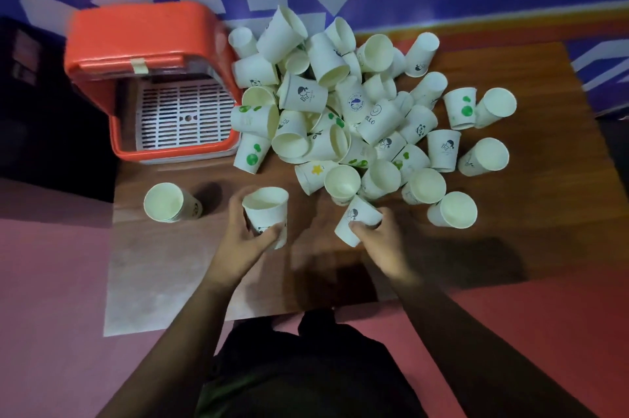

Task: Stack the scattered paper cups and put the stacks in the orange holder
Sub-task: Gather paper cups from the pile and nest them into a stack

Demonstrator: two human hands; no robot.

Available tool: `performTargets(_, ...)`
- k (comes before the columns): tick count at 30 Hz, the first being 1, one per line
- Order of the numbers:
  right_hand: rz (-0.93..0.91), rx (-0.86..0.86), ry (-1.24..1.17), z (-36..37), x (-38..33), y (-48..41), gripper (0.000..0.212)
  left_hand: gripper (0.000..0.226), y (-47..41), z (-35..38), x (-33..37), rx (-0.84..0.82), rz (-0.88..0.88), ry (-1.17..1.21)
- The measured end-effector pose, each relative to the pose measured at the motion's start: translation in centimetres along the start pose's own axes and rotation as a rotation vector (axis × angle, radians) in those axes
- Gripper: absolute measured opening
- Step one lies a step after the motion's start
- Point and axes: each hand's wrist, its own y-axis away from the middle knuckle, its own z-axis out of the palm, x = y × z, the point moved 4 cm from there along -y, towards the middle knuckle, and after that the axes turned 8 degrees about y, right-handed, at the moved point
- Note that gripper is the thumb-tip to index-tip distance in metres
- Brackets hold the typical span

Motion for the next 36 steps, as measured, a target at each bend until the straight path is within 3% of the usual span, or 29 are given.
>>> performTargets(5, -0.073, -0.051, -0.009, 1.1, -3.1, 2.9, 0.038, 0.067, 1.1, -5.4, 2.7, 0.097, 0.119, 0.017)
performTargets(10, -0.264, -0.031, -0.012, 4.9, -8.0, 6.2, 0.024, 0.075, 2.2, -13.1, 4.4, 0.174, 0.209, -0.021)
performTargets(16, -0.322, -0.024, -0.052, 12.1, -13.8, 9.1, 0.052, 0.077, 0.6, -20.9, 4.7, 0.193, 0.277, -0.132)
performTargets(20, -0.362, 0.066, 0.013, 15.4, -16.8, 10.5, 0.038, 0.079, -1.9, -23.2, 4.3, 0.152, 0.257, -0.187)
performTargets(23, -0.414, 0.147, 0.037, 16.9, -18.3, 11.2, 0.024, 0.076, -3.3, -23.0, 3.8, 0.048, 0.24, -0.166)
performTargets(27, -0.443, 0.202, 0.026, 17.8, -19.0, 11.1, 0.015, 0.072, -4.9, -22.8, 1.6, -0.049, 0.243, -0.366)
performTargets(31, -0.456, 0.167, 0.087, 18.4, -19.9, 11.2, 0.022, 0.083, -5.9, -23.8, -1.0, -0.184, 0.185, -0.531)
performTargets(34, -0.55, 0.108, 0.2, 19.4, -20.9, 11.5, 0.027, 0.098, -5.7, -24.5, -1.6, -0.348, 0.098, -0.518)
performTargets(36, -0.607, 0.033, 0.281, 20.2, -21.6, 11.9, 0.03, 0.102, -5.5, -25.1, -1.2, -0.373, 0.052, -0.468)
